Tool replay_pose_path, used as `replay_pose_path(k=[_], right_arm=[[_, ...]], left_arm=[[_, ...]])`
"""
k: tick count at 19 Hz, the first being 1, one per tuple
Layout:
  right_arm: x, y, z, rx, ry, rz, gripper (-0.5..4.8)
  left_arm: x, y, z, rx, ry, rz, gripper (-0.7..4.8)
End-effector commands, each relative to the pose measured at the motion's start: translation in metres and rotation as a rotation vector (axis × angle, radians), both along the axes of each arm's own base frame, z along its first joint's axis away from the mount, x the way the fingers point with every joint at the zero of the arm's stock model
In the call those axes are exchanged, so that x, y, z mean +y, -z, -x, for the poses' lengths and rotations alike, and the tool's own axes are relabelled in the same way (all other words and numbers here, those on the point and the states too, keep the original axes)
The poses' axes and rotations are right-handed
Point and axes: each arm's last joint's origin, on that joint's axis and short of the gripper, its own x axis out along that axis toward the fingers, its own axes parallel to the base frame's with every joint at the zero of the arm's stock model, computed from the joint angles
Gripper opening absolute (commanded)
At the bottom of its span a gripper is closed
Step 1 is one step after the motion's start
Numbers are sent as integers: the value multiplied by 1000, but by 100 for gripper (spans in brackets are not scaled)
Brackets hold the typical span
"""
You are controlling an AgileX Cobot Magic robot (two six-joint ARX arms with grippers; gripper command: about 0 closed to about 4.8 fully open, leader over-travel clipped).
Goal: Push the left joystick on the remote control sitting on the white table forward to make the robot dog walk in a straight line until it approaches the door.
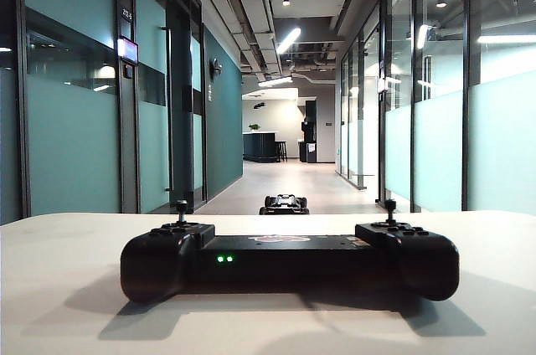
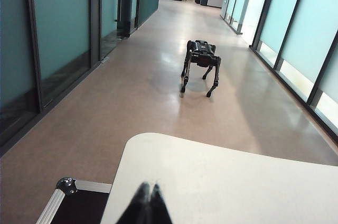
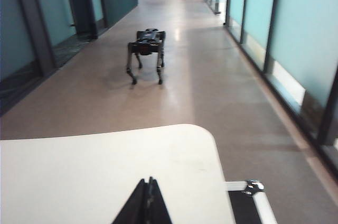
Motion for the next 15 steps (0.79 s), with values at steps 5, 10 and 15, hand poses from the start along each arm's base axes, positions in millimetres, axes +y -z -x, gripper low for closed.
replay_pose_path(k=[5, 10, 15], right_arm=[[-6, -1, 0, -20, -40, 5, -1], [-7, -4, 0, -43, -6, 6, -1], [-6, -37, 9, -132, -5, 14, -2]], left_arm=[[0, -2, 0, -13, -1, 0, -5], [0, -2, 0, -15, 2, 1, -5], [0, -17, 3, -74, 5, -1, -5]])
